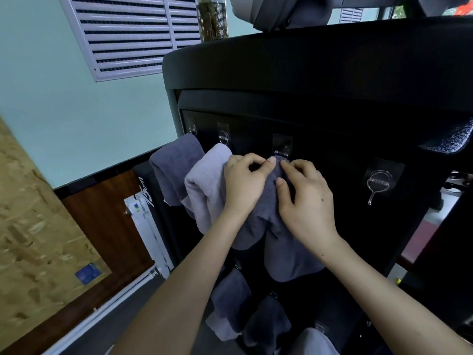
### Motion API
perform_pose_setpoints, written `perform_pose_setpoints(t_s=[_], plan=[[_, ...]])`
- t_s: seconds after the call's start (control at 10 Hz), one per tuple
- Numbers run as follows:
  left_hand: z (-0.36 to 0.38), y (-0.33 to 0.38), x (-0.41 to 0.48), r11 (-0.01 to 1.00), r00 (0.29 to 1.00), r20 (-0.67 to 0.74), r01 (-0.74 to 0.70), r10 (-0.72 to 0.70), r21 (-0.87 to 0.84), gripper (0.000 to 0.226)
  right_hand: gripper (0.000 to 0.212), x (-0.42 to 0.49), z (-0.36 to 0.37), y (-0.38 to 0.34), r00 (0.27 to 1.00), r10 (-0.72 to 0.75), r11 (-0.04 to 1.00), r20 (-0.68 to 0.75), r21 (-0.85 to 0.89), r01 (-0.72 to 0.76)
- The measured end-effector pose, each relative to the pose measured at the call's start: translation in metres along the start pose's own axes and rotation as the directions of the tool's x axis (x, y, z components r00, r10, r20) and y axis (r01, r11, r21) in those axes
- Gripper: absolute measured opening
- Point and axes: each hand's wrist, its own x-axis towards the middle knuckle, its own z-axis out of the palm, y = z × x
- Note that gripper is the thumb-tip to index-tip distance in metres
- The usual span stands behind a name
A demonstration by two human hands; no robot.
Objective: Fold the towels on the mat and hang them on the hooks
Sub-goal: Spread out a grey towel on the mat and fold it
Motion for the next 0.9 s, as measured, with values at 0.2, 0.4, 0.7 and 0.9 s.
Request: perform_pose_setpoints(t_s=[0.2,0.4,0.7,0.9], plan=[[0.004,-0.007,-0.004,0.977,0.938,0.296,0.205,-0.179,-0.057,0.042,0.039,-0.001,0.002,-0.002,0.995,0.008,1.000,0.094,0.025,-0.010],[-0.006,0.008,-0.040,0.863,0.839,0.469,0.431,-0.276,-0.263,0.019,0.052,-0.013,0.010,0.000,0.997,0.032,0.991,0.071,0.131,-0.041],[-0.033,0.027,-0.054,0.722,0.984,0.169,0.152,-0.050,-0.674,0.027,0.057,-0.023,-0.004,0.006,0.997,-0.076,0.988,0.021,0.138,0.073],[-0.078,0.018,-0.088,0.956,0.994,0.036,0.111,-0.105,-0.271,0.021,0.030,-0.051,-0.013,-0.028,0.926,-0.348,0.926,-0.149,0.100,0.364]])
